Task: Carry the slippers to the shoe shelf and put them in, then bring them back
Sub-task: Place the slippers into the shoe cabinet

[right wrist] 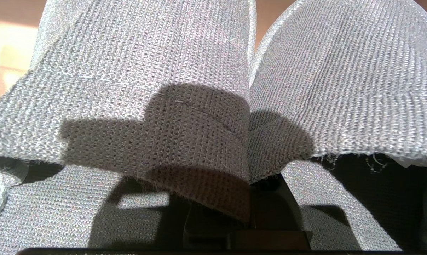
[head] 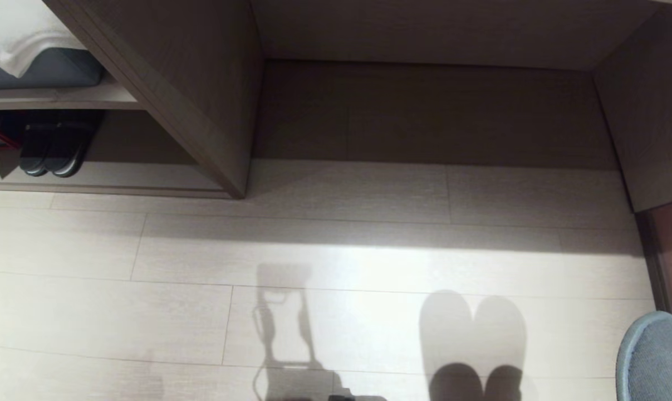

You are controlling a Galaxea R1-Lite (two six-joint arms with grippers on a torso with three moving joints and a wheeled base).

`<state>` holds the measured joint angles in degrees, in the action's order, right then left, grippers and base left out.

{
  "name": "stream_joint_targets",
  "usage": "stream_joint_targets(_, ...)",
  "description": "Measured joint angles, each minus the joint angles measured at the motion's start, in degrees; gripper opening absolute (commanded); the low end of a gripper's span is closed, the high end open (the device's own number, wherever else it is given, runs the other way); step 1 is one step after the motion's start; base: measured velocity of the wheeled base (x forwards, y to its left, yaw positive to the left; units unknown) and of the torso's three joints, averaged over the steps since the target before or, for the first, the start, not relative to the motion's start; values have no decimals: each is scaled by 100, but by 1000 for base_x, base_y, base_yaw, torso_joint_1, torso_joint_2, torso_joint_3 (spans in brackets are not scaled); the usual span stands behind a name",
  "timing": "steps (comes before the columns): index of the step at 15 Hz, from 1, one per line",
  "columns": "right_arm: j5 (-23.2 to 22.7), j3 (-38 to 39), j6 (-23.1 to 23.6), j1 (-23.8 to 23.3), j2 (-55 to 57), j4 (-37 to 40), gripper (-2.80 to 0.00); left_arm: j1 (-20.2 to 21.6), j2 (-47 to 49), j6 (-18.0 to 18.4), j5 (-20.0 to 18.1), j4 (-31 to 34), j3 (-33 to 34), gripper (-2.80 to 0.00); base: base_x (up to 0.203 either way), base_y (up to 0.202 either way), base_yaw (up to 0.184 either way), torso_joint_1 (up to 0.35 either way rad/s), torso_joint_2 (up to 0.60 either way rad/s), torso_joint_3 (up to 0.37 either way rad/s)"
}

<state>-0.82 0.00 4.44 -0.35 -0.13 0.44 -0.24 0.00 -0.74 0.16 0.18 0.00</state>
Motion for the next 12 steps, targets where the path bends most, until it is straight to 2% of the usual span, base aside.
stream_joint_targets(12,-14,0,-26,0,2,2,-280,-2,0,-11,0,2,0,-280,0,0,0,2,2,203)
